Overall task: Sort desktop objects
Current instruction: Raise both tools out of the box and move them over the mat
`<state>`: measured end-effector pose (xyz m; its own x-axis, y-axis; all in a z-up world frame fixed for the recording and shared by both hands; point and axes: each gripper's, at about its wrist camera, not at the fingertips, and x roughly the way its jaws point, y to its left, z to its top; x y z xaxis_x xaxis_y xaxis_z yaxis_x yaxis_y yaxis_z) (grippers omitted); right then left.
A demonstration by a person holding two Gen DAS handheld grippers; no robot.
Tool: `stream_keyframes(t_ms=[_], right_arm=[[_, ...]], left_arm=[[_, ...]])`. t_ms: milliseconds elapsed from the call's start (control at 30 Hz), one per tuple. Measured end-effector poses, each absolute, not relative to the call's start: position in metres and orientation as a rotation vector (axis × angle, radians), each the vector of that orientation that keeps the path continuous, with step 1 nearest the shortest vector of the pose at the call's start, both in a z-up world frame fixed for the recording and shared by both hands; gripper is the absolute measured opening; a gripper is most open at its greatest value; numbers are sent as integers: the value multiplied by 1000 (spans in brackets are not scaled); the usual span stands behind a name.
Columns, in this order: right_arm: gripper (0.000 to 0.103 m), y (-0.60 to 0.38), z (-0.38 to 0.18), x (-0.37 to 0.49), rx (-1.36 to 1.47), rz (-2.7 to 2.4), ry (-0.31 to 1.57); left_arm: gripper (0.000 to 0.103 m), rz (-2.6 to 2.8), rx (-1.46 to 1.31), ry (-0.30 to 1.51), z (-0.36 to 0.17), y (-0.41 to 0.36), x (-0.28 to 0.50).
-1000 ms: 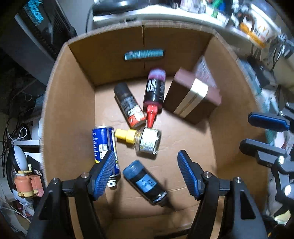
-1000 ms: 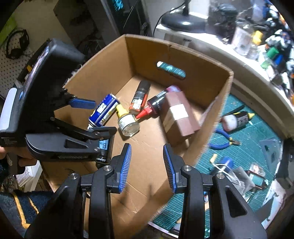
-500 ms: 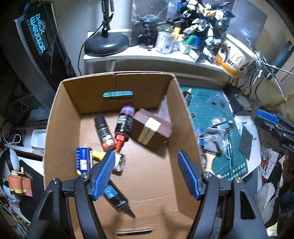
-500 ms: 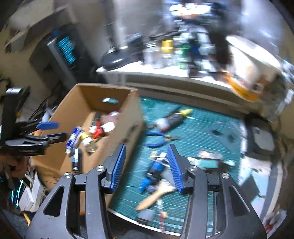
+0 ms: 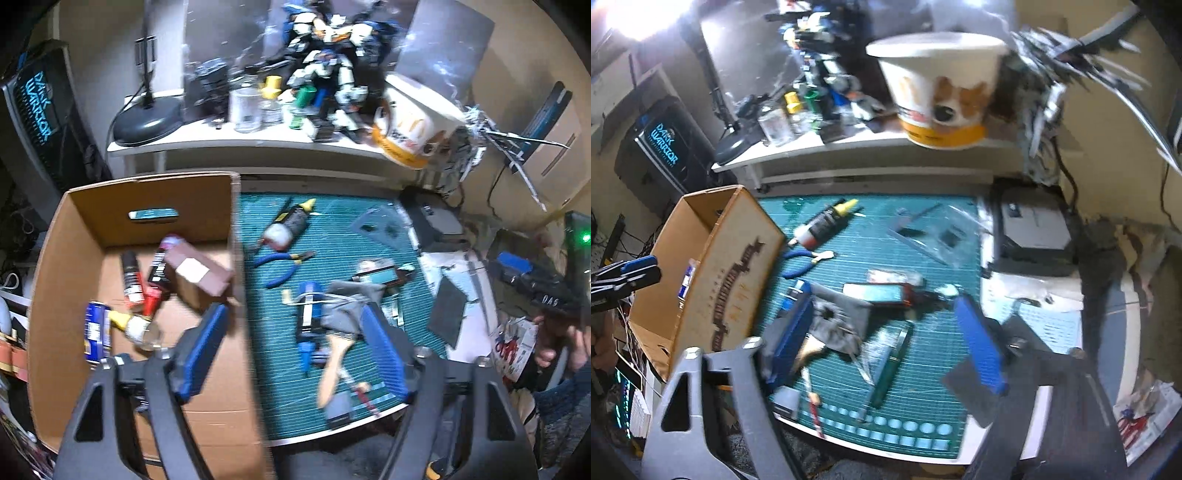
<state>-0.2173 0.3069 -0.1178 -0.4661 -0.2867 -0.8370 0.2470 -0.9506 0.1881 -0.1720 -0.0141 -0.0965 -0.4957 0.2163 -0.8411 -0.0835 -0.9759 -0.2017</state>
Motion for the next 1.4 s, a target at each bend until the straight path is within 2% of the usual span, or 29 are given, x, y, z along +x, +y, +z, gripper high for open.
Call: stream_keyframes(t_ms=[133,200,400,433,467,500,733,1033,1233,1333,1400], right_arm=[[98,331,-127,-215,1403,-2428,-65],[103,339,-133,-216,1419,-2408,-72],[103,342,-140,-210,1409,-2350,-2],[103,340,-140,-209,1403,-2342,16],[103,338,-138,-207,1394,-2337,28],[103,336,-137,-206,1385,-2332,40],[103,319,-125,-197,1368,-2328,91],[103,289,-112,-183,1333,-2305,279],[98,281,-121,-189,1305,-2238,340],[87,280,-137,-202,1284,-2145,392],[86,279,-148,-211,1269,-2083,425]], left_arm=[[86,2557,-1502,-206,-102,-3,-172],[88,2549,-1520,-207,-105,2,-172],[90,2524,-1574,-211,-115,17,-171],[93,2519,-1583,-212,-116,20,-171],[102,2515,-1592,-213,-118,22,-171],[103,2511,-1601,-214,-119,25,-171],[103,2493,-1619,-211,-122,27,-168],[103,2460,-1634,-146,-126,19,-163],[103,2470,-1686,-160,-136,22,-162],[103,2484,-1722,-159,-146,31,-162],[103,2489,-1728,-169,-153,40,-161]])
